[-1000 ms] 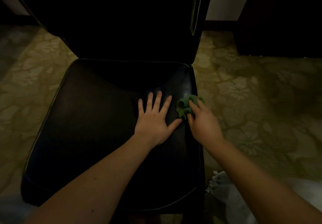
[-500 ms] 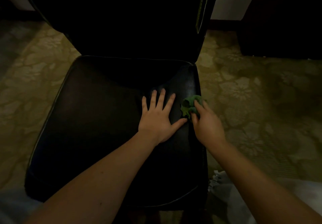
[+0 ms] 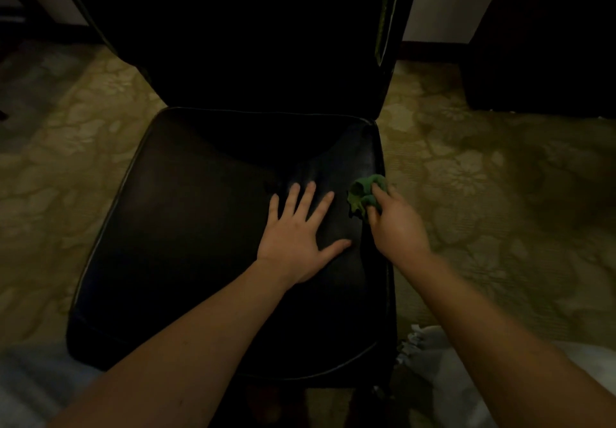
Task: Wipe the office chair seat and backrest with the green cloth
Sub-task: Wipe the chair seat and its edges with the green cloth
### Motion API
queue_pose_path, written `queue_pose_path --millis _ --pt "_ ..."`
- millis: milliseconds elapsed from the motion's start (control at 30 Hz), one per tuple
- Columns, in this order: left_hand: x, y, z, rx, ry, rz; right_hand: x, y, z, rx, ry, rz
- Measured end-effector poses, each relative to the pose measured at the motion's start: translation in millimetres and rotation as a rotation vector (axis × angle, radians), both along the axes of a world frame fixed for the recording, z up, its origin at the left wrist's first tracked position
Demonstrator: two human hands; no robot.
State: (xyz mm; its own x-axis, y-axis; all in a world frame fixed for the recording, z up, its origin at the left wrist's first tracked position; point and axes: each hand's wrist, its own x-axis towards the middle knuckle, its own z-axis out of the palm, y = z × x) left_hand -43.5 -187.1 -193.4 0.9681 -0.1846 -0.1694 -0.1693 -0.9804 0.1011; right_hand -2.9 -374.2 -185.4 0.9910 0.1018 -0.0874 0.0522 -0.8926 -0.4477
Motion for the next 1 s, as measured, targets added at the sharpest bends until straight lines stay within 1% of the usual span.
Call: queue_pose_path --millis 133,300,367,533,667,867,1000 --pt "0 0 3 0.017 0.035 -0.009 -25 0 -2 -0.070 0.028 0.017" --pt "-6 1 19 0.072 0.137 -0.045 4 7 4 -0.022 0.020 -0.005" --pt "-15 1 24 0.057 0.202 -0.035 9 9 4 0.006 0.014 -0.021" --pt "-16 -2 31 0.023 0.309 -0.010 -16 4 3 -0.009 0.033 -0.008" --pt "-17 -1 31 0.020 0.303 -0.017 -35 -2 0 -0.029 0.051 0.022" --pt "-16 -4 29 0.022 0.293 0.014 -1 1 4 -0.003 0.024 0.021" --pt "-12 -7 31 0.027 0.315 0.024 -12 -4 2 -0.047 0.046 0.043"
